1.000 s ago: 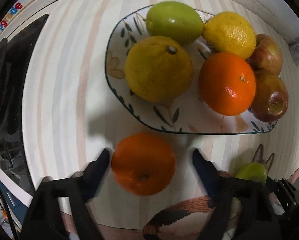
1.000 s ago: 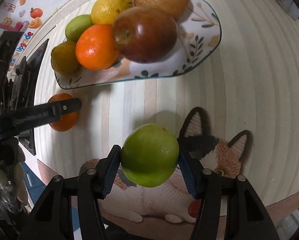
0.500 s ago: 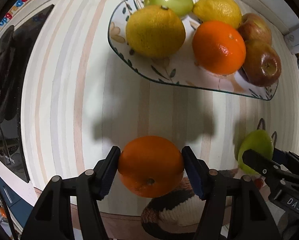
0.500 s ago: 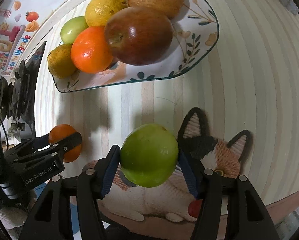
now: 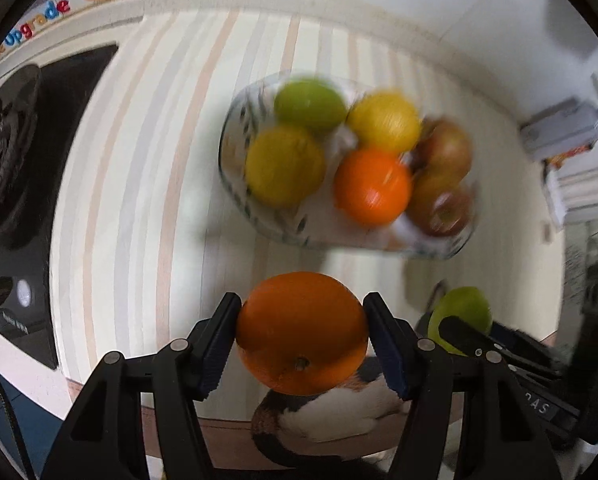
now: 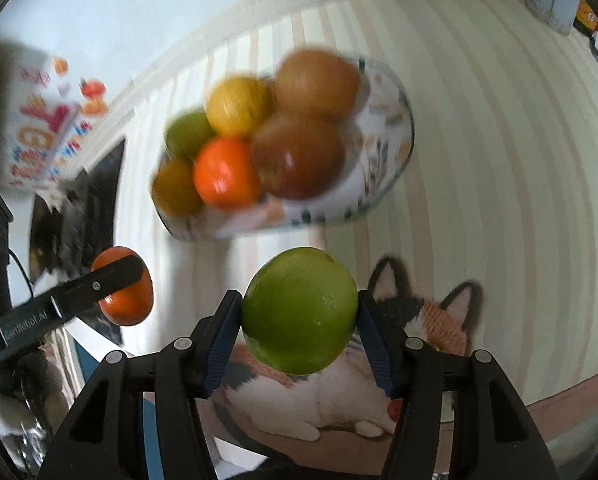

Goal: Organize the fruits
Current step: 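Carry lime and orange onto the plate and open both tools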

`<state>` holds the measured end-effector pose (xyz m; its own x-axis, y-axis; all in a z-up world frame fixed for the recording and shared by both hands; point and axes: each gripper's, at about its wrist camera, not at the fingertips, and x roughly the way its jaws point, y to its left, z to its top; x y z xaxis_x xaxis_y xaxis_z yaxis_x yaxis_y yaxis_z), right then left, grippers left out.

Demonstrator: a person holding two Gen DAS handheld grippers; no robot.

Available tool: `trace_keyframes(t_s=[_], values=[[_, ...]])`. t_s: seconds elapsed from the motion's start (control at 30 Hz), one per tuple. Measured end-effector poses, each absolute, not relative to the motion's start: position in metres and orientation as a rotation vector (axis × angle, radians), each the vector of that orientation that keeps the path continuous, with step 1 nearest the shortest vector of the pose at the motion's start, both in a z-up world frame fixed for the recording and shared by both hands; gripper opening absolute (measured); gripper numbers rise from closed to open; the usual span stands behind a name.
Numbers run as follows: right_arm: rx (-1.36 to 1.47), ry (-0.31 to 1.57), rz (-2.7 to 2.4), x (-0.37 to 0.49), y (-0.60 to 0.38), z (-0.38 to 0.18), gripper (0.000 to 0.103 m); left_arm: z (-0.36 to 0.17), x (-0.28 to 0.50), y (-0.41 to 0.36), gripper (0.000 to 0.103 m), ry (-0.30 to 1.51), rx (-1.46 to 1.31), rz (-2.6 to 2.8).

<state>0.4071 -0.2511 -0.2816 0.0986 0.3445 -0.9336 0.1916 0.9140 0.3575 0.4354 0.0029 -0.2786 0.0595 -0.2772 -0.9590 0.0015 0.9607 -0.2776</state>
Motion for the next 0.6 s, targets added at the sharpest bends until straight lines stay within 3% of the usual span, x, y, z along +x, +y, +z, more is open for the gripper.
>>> trace_keyframes(t_s=[0.3, 0.6], values=[[0.442, 1.408, 0.017, 0.467, -0.293, -0.268, 0.06, -0.245, 0.513, 0.002, 0.061, 1.446, -0.243, -0.208], [0.366, 1.437, -0.056, 0.508, -0.305, -0.299, 0.06, -0.291, 0.557, -0.043, 0.061, 1.524, -0.155, -0.229]])
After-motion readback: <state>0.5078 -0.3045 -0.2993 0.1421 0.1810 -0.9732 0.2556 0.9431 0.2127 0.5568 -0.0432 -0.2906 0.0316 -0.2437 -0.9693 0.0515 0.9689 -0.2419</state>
